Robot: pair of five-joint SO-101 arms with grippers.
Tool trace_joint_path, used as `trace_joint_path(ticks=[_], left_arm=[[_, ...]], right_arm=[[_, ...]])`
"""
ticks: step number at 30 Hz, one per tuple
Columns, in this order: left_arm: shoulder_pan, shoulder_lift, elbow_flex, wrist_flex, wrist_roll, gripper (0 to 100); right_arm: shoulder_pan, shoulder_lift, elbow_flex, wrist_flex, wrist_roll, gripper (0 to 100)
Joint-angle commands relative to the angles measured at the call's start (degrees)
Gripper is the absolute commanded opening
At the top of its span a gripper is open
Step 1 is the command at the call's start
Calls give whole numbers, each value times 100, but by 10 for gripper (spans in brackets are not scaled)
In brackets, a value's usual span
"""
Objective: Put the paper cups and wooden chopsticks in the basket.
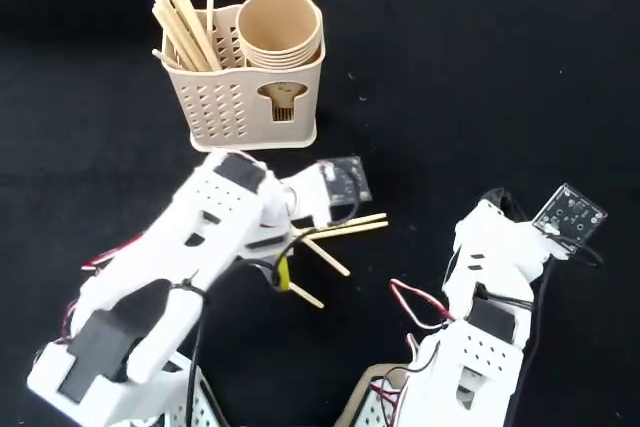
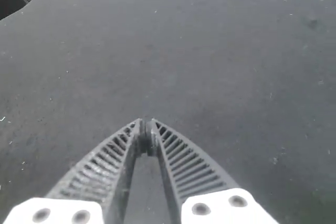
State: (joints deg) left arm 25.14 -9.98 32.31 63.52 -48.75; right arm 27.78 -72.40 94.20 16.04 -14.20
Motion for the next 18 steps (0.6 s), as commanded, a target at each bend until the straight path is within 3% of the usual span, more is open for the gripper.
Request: trace_joint_path(ticks=[1, 7, 18], left_arm=[[163, 132, -57, -378, -35, 395], [-48, 659, 347, -1046, -62, 368], [-171, 844, 629, -1081, -70, 343]], right_arm=[[79, -66, -321, -167, -62, 35], [79, -66, -321, -167, -62, 35], [44, -66, -330, -167, -62, 35]])
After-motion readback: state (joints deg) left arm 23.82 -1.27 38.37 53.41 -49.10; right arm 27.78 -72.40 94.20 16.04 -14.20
